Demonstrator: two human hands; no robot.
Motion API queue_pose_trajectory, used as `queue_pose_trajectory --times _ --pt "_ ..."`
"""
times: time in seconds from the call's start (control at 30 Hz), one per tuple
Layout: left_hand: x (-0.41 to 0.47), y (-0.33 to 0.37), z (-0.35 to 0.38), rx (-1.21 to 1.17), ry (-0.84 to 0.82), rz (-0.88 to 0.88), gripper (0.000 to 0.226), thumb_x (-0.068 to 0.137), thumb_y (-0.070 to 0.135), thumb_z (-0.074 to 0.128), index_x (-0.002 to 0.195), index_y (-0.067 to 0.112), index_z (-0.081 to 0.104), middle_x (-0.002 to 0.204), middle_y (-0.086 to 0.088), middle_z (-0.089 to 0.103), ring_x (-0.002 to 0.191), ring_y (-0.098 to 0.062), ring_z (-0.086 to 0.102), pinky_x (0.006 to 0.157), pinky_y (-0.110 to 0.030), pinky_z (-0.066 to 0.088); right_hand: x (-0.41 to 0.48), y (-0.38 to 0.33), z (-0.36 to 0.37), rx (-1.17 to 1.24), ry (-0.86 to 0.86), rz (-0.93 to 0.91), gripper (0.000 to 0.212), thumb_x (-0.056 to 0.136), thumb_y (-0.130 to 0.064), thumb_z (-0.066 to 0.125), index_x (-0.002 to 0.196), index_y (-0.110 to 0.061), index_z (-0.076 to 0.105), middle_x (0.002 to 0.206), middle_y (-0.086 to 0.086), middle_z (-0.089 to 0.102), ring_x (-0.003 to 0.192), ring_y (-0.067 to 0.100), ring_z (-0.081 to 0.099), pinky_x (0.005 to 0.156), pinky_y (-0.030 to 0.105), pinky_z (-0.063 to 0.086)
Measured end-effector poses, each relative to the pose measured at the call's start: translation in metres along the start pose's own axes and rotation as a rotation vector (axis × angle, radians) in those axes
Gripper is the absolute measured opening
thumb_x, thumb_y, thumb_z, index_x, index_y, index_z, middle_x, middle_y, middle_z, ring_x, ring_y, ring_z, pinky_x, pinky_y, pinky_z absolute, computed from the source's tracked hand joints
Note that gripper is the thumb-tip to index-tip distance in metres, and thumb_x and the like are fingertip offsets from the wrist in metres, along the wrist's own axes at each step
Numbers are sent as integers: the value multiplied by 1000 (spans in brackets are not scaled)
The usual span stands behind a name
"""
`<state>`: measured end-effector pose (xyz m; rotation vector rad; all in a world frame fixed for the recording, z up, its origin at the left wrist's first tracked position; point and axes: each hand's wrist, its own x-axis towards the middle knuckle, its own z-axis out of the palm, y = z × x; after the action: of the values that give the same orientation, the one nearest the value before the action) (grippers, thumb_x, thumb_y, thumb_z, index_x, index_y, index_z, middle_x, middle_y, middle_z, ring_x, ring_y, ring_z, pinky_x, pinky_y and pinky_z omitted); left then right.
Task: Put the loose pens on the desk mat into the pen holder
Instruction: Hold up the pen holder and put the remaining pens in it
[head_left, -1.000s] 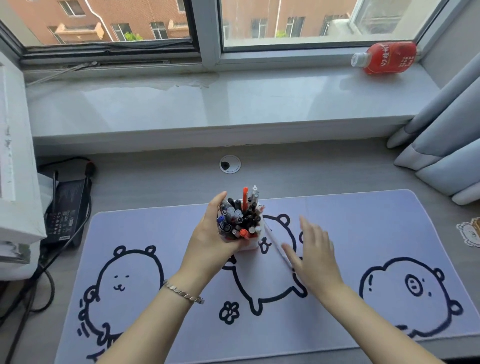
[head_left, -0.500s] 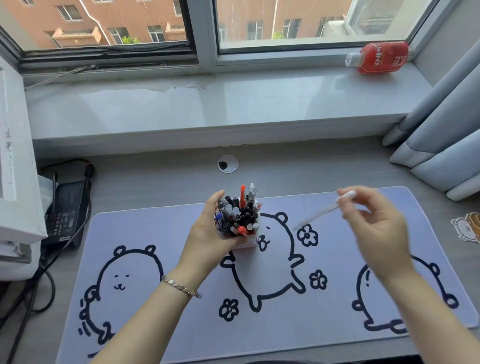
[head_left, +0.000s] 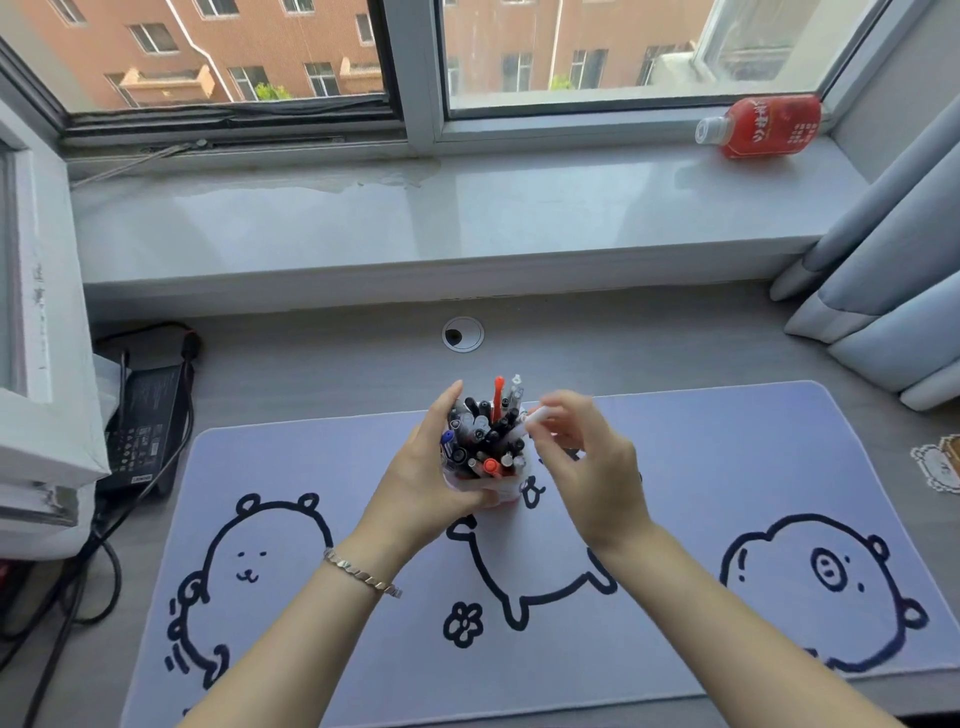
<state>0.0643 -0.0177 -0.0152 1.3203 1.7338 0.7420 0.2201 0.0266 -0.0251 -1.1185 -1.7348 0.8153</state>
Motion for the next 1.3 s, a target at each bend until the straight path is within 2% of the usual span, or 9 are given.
queue_pose_trajectory --times 0.17,0.33,0.43,0.5,0.57,0.63,0.83,1.1,1.3 --pt "1 -2 2 -32 69 6 104 57 16 84 136 43 22 125 14 45 112 -5 42 90 -17 32 -3 20 11 -266 4 -222 15 83 -13 61 94 -8 70 88 8 72 83 13 61 75 18 50" --pt "6 -3 4 -17 69 44 106 52 23 87 138 36 27 125 9 50 112 -11 49 95 -23 39 -13 22 -10 -67 -252 -14 31 87 -15 49 114 -20 61 87 -3 62 83 4 55 72 14 45" --pt "8 -9 1 -39 93 32 100 50 20 88 133 36 34 124 2 56 111 -16 53 98 -32 44 -11 29 -18 -141 -296 230 32 87 -5 52 114 -22 58 83 -5 62 76 8 58 68 9 43" --pt "11 -13 -9 -77 127 24 96 50 18 89 129 36 38 118 1 59 104 -13 59 94 -25 46 -5 35 -20 -224 -392 354 28 88 -9 50 112 -22 58 84 -7 62 76 10 59 69 16 46" --pt "20 -18 -27 -120 165 18 92 51 7 88 127 31 40 110 5 58 93 0 60 85 -6 44 3 37 -18 -303 -518 418 25 89 -15 48 109 -23 59 86 -8 61 79 13 60 75 31 51" --pt "35 -26 -51 -109 210 21 92 51 1 87 127 27 41 108 4 57 90 -2 60 80 -1 41 13 36 -15 -344 -606 458 23 90 -19 46 109 -23 59 89 -7 60 83 15 60 78 35 52" --pt "71 -52 -113 -48 303 -37 92 47 12 89 120 39 40 112 -2 57 100 -19 59 94 -28 42 33 27 -3 -388 -688 470 25 91 -23 45 112 -21 58 97 -5 57 93 15 57 85 32 48" --pt "89 -63 -137 16 136 -39 98 51 0 86 129 33 36 113 -4 55 103 -19 55 94 -29 40 30 31 -5 -417 -731 502 26 91 -24 43 112 -23 58 100 -3 58 88 15 57 79 27 46" --pt "90 -57 -134 35 145 -16 94 56 -2 83 132 28 35 112 -2 54 100 -19 55 90 -26 38 29 33 -13 -460 -734 527 25 91 -28 42 111 -25 57 102 -5 59 90 16 59 81 32 50"
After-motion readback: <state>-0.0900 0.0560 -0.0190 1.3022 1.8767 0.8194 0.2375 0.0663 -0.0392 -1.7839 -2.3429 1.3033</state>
